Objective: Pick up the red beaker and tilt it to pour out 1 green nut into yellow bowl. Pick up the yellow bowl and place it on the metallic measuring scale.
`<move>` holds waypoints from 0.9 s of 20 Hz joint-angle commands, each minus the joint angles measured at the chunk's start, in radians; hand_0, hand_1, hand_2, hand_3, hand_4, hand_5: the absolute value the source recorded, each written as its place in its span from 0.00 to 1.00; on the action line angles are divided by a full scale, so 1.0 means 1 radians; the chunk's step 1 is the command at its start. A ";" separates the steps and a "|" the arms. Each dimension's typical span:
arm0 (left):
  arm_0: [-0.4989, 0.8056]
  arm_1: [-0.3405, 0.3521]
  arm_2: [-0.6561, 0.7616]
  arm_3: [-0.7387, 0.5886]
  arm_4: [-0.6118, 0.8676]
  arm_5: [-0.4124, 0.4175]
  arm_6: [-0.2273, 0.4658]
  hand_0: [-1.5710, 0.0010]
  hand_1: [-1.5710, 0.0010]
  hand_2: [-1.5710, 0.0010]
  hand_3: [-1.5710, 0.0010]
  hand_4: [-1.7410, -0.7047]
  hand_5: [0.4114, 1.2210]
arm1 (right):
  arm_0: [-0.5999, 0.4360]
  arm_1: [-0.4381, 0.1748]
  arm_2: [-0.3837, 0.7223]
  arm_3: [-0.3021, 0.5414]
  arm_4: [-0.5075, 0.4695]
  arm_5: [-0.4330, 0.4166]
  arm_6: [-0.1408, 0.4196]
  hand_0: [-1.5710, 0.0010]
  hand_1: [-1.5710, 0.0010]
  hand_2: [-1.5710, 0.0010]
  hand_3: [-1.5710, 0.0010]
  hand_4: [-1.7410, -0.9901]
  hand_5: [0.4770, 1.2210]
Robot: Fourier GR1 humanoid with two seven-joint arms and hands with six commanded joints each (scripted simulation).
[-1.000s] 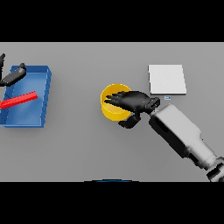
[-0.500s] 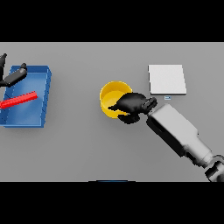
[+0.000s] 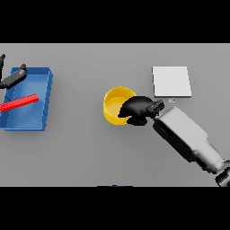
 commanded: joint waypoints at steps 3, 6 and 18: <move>-0.002 0.009 0.000 -0.002 -0.003 -0.006 0.003 1.00 1.00 1.00 1.00 0.91 0.39 | -0.010 -0.031 -0.026 -0.048 -0.028 0.017 0.005 0.02 0.03 0.05 0.24 0.02 0.99; 0.003 0.003 -0.010 -0.009 -0.010 0.001 0.007 1.00 1.00 1.00 1.00 0.91 0.38 | -0.034 -0.075 -0.053 -0.116 -0.056 0.066 0.021 0.01 0.01 0.04 0.12 0.01 0.99; 0.005 0.013 -0.002 -0.020 -0.010 0.008 0.000 1.00 1.00 1.00 1.00 0.90 0.40 | -0.043 -0.228 -0.148 -0.274 -0.093 0.101 0.073 0.00 0.00 0.00 0.16 0.03 1.00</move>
